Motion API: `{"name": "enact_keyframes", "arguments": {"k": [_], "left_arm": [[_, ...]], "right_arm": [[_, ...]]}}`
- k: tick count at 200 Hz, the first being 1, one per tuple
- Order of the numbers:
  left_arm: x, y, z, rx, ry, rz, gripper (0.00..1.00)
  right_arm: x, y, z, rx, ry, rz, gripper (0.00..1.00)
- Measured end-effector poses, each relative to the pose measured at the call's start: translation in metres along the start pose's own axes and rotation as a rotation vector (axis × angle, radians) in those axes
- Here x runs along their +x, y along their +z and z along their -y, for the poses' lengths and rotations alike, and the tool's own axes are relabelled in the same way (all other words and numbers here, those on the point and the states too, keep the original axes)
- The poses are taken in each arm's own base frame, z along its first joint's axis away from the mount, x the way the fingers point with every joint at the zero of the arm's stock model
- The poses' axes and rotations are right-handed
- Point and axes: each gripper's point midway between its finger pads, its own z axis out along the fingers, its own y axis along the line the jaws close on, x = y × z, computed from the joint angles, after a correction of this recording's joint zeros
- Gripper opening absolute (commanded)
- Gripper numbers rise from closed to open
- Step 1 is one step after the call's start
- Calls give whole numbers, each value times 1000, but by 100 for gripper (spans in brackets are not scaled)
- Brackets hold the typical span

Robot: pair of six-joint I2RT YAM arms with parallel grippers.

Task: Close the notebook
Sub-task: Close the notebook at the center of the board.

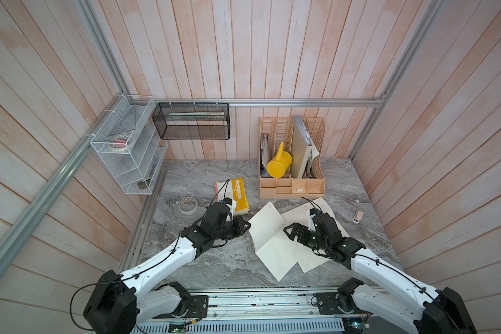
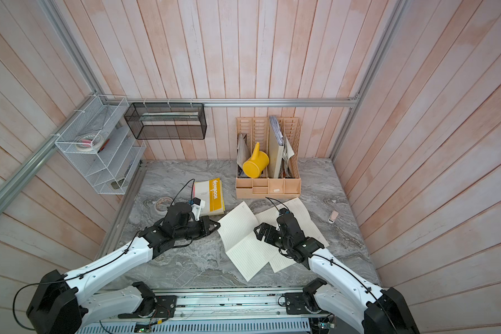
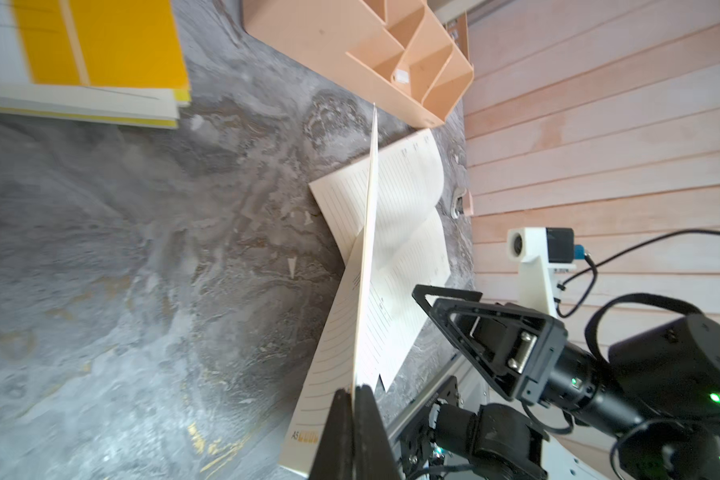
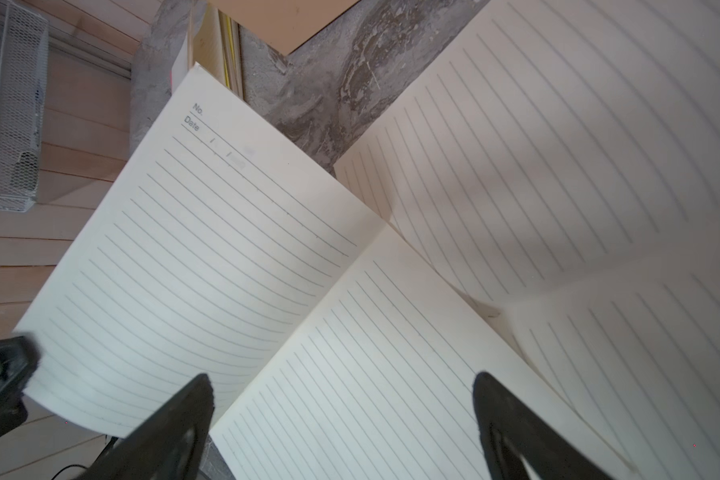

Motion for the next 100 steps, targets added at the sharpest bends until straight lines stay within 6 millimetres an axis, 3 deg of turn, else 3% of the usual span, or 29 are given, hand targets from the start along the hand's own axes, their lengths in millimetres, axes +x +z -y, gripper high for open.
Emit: {"name": "enact_keyframes", "arguments": {"k": [58,100], "left_arm": [[-5,-29,-40,-216,-66,106,0],[-5,-47,-52,-271,-128,155,0]], "right_arm": [[28,12,-18,-58,-14,-54,98],[40,25,-21,-70,-10,-85,98]]}}
